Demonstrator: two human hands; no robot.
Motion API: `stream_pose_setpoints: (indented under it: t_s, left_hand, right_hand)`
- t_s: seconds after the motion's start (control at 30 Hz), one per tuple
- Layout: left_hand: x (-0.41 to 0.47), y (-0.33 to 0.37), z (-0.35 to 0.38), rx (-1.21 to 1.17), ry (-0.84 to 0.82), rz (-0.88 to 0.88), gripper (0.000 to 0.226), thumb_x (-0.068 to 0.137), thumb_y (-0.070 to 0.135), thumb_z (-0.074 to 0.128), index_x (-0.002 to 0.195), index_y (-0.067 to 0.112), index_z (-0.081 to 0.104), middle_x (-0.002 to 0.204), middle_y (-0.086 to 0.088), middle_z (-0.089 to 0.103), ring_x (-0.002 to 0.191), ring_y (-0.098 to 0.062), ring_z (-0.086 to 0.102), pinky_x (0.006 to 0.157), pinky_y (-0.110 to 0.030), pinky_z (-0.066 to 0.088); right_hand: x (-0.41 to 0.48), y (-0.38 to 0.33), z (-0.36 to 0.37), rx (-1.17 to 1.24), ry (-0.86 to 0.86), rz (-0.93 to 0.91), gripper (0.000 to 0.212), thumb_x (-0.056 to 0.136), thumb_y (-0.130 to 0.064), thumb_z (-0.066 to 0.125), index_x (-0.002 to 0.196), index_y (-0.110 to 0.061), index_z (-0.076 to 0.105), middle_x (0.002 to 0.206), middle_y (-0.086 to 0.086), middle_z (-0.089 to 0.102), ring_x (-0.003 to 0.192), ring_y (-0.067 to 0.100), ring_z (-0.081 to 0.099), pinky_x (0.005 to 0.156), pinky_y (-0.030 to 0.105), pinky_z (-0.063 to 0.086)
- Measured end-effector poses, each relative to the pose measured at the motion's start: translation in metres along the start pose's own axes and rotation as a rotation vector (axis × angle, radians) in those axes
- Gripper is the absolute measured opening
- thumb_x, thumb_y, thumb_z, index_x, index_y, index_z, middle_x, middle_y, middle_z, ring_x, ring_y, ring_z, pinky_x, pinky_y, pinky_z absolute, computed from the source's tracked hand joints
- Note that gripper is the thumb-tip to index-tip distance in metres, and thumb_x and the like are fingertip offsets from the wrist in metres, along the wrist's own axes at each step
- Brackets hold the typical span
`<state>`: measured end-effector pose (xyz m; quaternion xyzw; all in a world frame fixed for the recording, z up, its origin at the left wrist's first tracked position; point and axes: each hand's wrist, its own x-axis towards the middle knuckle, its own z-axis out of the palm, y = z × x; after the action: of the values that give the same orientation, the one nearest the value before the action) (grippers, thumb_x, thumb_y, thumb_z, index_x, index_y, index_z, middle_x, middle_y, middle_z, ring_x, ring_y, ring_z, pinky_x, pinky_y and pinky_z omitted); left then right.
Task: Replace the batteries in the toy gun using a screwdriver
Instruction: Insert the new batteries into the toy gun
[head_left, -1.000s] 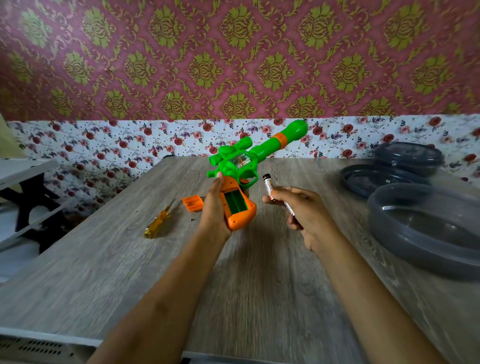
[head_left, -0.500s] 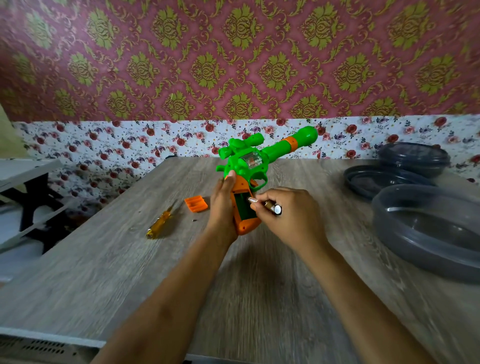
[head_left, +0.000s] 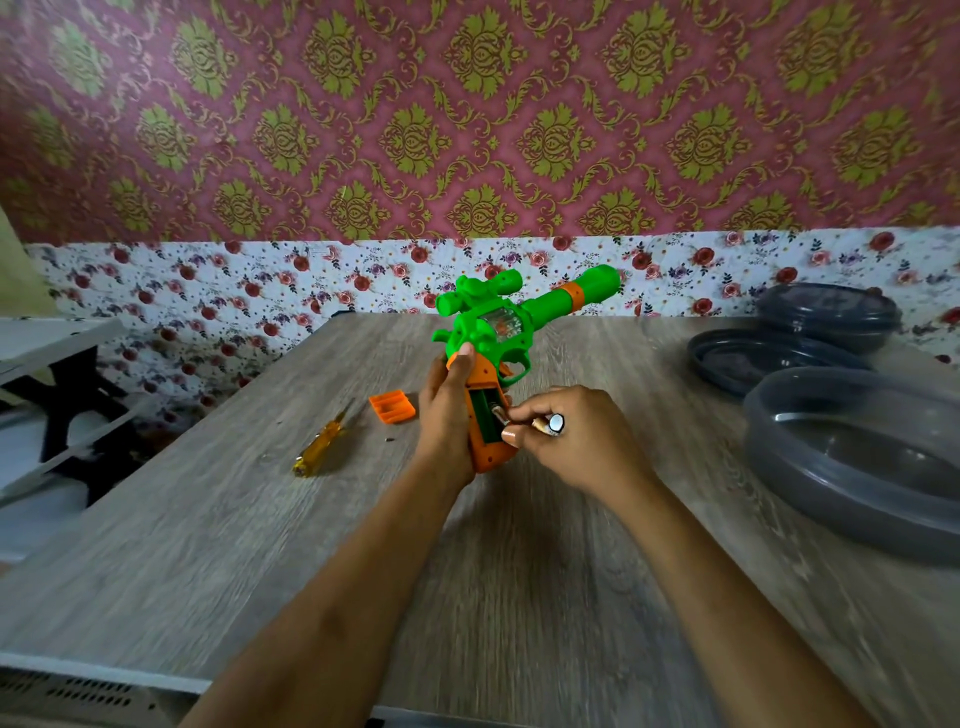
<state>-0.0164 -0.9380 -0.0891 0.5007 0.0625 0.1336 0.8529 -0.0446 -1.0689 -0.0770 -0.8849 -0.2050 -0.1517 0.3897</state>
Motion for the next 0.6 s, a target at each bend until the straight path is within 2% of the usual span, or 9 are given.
stream_pose_setpoints:
  t_s: [0.1,0.2,0.23,0.27,0.33,0.37,0.43,0.5,0.6]
  left_hand:
    - [-0.002,0.0,0.001,-0.001,-0.002,0.001,0.033,0.092,0.032,0.056,0.12,0.014,0.053,0.096,-0.016,0.06,0.061,-0.02,0.06,0.055,-0.029,0.052]
    - [-0.003,-0.003,0.003,-0.034,-0.054,0.023,0.032,0.092,0.029,0.057,0.118,0.012,0.053,0.109,-0.028,0.059,0.08,-0.035,0.063,0.071,-0.049,0.054]
    - [-0.005,-0.004,0.004,-0.024,-0.061,0.031,0.03,0.092,0.028,0.057,0.118,0.012,0.054,0.112,-0.028,0.06,0.084,-0.037,0.063,0.07,-0.049,0.054]
    - [-0.006,-0.004,0.005,-0.007,-0.054,0.036,0.028,0.093,0.028,0.056,0.117,0.013,0.054,0.11,-0.025,0.061,0.081,-0.035,0.063,0.064,-0.043,0.055]
    - [-0.007,-0.004,0.005,0.009,-0.034,0.044,0.026,0.093,0.027,0.056,0.116,0.014,0.056,0.098,-0.016,0.063,0.071,-0.025,0.062,0.051,-0.03,0.053]
    - [-0.008,-0.004,0.006,0.009,-0.028,0.045,0.024,0.093,0.027,0.056,0.114,0.015,0.057,0.094,-0.012,0.063,0.069,-0.022,0.062,0.05,-0.028,0.053]
    - [-0.008,-0.005,0.005,0.001,-0.024,0.039,0.015,0.093,0.026,0.057,0.105,0.018,0.059,0.091,-0.008,0.063,0.07,-0.021,0.062,0.053,-0.03,0.052]
    - [-0.011,-0.005,0.006,-0.007,-0.02,0.027,0.009,0.092,0.026,0.057,0.099,0.021,0.059,0.09,-0.009,0.063,0.07,-0.021,0.062,0.056,-0.032,0.052]
    - [-0.01,-0.007,0.007,0.01,-0.025,0.005,0.023,0.092,0.029,0.057,0.11,0.016,0.058,0.098,-0.014,0.062,0.072,-0.022,0.062,0.056,-0.032,0.052]
  right_hand:
    - [0.002,0.003,0.004,0.117,0.024,0.077,0.015,0.072,-0.023,0.077,0.087,-0.02,0.073,0.093,-0.001,0.073,0.089,0.014,0.066,0.081,0.033,0.053]
    - [0.003,0.007,0.008,0.146,0.074,0.125,0.018,0.07,-0.024,0.079,0.082,-0.02,0.067,0.086,-0.003,0.068,0.084,0.015,0.063,0.073,0.03,0.05]
    - [0.004,0.008,0.009,0.163,0.066,0.154,0.022,0.07,-0.025,0.079,0.086,-0.019,0.066,0.086,-0.004,0.066,0.083,0.014,0.061,0.072,0.028,0.048]
    - [0.004,0.01,0.009,0.202,0.047,0.195,0.025,0.07,-0.025,0.079,0.091,-0.018,0.066,0.087,-0.004,0.065,0.082,0.013,0.059,0.071,0.026,0.047]
    - [0.004,0.012,0.011,0.276,0.005,0.273,0.03,0.071,-0.025,0.078,0.098,-0.018,0.066,0.084,-0.006,0.062,0.078,0.011,0.057,0.063,0.023,0.044]
    - [0.004,0.012,0.012,0.289,-0.018,0.302,0.03,0.073,-0.024,0.077,0.101,-0.018,0.067,0.08,-0.009,0.06,0.073,0.009,0.056,0.057,0.022,0.043]
    - [0.004,0.011,0.013,0.299,-0.073,0.343,0.028,0.078,-0.021,0.073,0.104,-0.016,0.068,0.075,-0.011,0.056,0.063,0.005,0.051,0.049,0.017,0.038]
    - [0.004,0.008,0.01,0.356,-0.135,0.399,0.024,0.081,-0.018,0.069,0.104,-0.011,0.068,0.07,-0.004,0.056,0.055,0.006,0.046,0.039,0.014,0.034]
    - [0.005,0.003,0.004,0.403,-0.208,0.47,0.023,0.083,-0.015,0.066,0.101,-0.001,0.066,0.059,0.003,0.047,0.034,0.003,0.037,0.031,0.011,0.025]
